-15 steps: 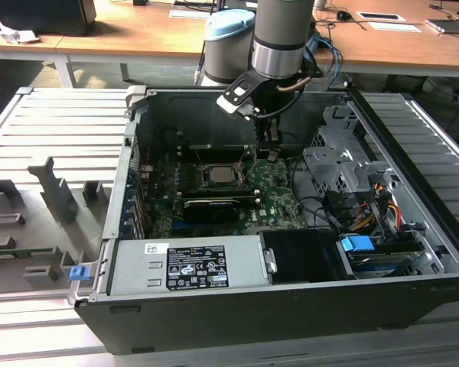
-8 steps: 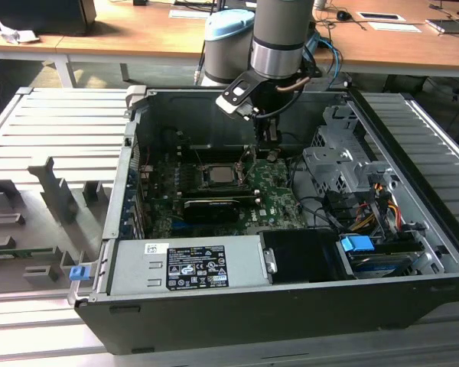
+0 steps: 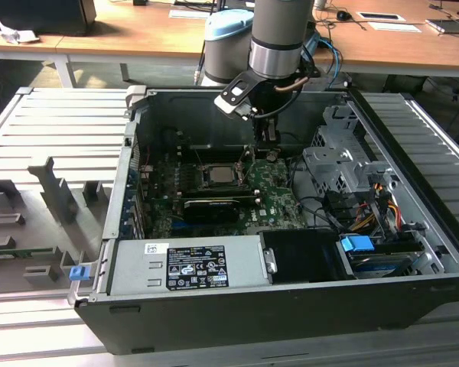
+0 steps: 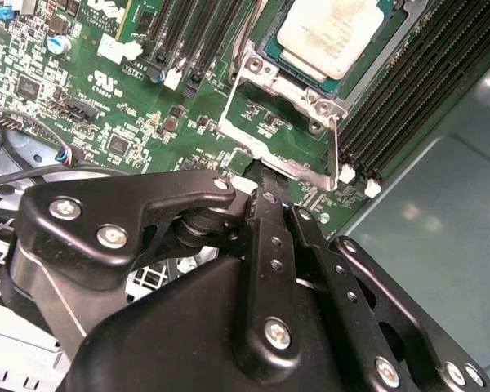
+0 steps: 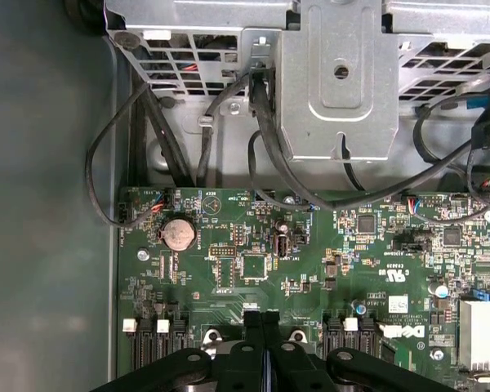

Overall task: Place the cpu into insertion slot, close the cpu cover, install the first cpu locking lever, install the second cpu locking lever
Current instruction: 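Close the cpu cover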

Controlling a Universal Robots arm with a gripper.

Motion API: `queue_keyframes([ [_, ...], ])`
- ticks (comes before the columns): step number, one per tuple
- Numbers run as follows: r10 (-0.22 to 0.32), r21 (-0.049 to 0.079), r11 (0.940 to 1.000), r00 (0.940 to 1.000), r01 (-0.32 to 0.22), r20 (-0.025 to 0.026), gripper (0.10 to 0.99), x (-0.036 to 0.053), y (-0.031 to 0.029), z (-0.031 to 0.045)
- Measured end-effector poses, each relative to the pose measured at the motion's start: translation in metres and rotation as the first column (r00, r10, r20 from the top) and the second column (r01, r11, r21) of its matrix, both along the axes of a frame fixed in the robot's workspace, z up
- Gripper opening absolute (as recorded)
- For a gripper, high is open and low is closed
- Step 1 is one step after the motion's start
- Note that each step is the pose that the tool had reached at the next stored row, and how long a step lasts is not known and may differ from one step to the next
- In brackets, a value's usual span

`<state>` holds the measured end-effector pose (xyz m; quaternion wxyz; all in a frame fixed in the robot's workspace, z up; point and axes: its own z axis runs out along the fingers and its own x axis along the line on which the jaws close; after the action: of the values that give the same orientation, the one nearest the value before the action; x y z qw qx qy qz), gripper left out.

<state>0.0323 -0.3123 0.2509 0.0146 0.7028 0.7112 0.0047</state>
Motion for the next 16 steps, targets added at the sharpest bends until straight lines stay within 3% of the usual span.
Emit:
queue_keyframes([
  [16,0.000,0.000,1.0000,1.0000,0.000,0.0000,0.106,-0.0026,0.0000,0.0000],
])
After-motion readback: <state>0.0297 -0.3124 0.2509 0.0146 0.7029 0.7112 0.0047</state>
